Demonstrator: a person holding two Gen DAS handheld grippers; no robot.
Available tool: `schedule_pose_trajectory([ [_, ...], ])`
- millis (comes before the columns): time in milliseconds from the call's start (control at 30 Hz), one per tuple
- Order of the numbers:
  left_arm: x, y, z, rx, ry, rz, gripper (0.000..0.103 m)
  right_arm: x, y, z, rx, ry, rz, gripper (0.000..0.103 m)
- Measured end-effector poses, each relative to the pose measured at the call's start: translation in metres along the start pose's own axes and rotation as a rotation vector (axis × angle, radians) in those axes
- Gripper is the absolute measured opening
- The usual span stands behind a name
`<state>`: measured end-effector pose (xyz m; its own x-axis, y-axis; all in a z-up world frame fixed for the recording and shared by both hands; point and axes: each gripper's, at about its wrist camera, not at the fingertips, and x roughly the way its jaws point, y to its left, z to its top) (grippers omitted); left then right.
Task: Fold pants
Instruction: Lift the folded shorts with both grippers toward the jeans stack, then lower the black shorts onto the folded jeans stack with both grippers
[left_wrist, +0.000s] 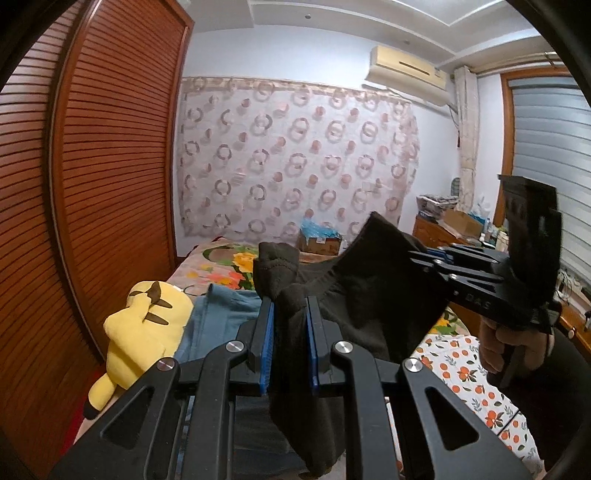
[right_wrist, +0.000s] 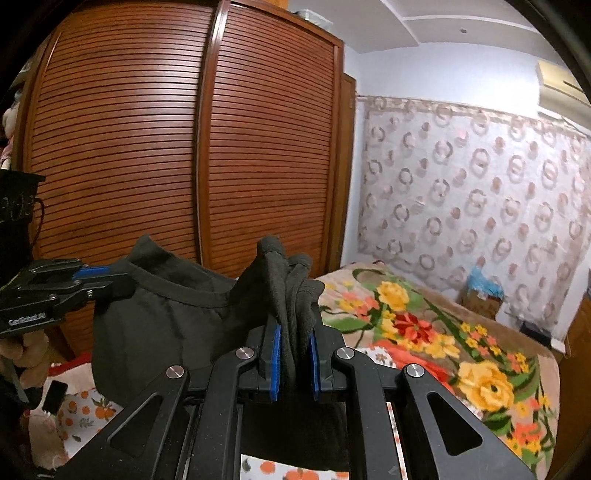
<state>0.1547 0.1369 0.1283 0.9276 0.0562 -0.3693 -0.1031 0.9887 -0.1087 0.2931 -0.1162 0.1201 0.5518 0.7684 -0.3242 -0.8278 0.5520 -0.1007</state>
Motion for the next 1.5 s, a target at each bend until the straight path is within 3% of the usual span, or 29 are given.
schedule_pose_trajectory([
  [233, 0.009, 0.018, -0.012, -0.049, 0.015, 0.044, 0.017, 0.041, -0.011, 0.005, -0.049, 0.003, 0.053, 0.012],
  [533, 0.019, 0.036, -0.025, -0.1, 0.045, 0.091, 0.017, 0.107, -0.022, 0.009, -0.063, 0.078, 0.107, 0.012],
  [800, 0.01, 0.041, -0.039, -0.148, 0.058, 0.091, 0.017, 0.135, -0.026, 0.015, -0.059, 0.102, 0.187, 0.012],
  [1033, 0.012, 0.048, -0.044, -0.153, 0.079, 0.137, 0.019, 0.156, -0.025, 0.012, -0.087, 0.156, 0.194, 0.013],
  [1133, 0.014, 0.05, -0.043, -0.154, 0.089, 0.142, 0.024, 0.153, -0.032, 0.015, -0.073, 0.178, 0.199, 0.025],
  [1200, 0.013, 0.051, -0.042, -0.151, 0.086, 0.126, 0.03, 0.145, -0.04, 0.02, -0.063, 0.168, 0.173, 0.039],
  [1367, 0.008, 0.045, -0.034, -0.114, 0.062, 0.1, 0.046, 0.117, -0.066, 0.022, -0.012, 0.144, 0.151, 0.041],
  [1500, 0.013, 0.036, -0.028, -0.068, 0.062, 0.093, 0.047, 0.093, -0.074, 0.008, 0.002, 0.153, 0.184, 0.041],
])
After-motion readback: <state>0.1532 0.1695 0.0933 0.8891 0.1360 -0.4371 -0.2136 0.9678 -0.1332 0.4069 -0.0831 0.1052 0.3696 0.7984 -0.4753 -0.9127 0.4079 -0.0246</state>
